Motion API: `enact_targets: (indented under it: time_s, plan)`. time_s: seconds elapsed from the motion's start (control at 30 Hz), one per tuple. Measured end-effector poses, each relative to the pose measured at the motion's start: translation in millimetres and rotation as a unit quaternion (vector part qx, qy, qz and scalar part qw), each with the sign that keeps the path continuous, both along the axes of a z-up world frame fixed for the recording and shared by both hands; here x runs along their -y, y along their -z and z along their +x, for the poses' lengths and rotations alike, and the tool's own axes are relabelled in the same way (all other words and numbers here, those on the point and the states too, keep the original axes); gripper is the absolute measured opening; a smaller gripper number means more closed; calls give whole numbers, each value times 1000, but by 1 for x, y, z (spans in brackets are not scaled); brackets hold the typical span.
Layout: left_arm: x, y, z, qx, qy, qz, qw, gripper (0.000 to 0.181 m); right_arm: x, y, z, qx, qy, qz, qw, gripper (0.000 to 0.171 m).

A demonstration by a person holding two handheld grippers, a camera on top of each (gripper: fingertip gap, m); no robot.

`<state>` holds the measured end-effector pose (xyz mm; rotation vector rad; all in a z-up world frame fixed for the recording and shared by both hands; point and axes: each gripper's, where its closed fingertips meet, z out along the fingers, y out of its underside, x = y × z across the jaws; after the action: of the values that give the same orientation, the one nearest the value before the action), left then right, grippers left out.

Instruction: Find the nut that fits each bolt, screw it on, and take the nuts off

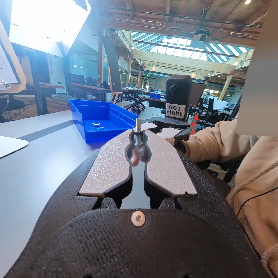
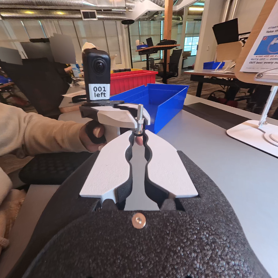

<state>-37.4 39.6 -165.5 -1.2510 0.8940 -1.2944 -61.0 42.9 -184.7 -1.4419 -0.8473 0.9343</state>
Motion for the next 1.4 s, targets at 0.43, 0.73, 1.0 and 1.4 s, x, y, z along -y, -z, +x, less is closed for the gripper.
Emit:
enact_targets:
  time_s: [0.43, 0.73, 1.0, 1.4]
  plan:
    - [4, 0, -3, -16, 5, 25, 1000, 25, -1, 4, 8, 18, -21, 11, 1000, 10]
    - [15, 12, 4, -63, 35, 45, 996, 26, 5, 8, 9, 7, -57, 1, 998, 10]
    - [6, 5, -2, -46, 10, 38, 998, 21, -7, 8, 20, -23, -44, -29, 998, 10]
    - [10, 0, -2, -36, 19, 38, 998, 21, -13, 9, 23, -44, -44, -31, 998, 10]
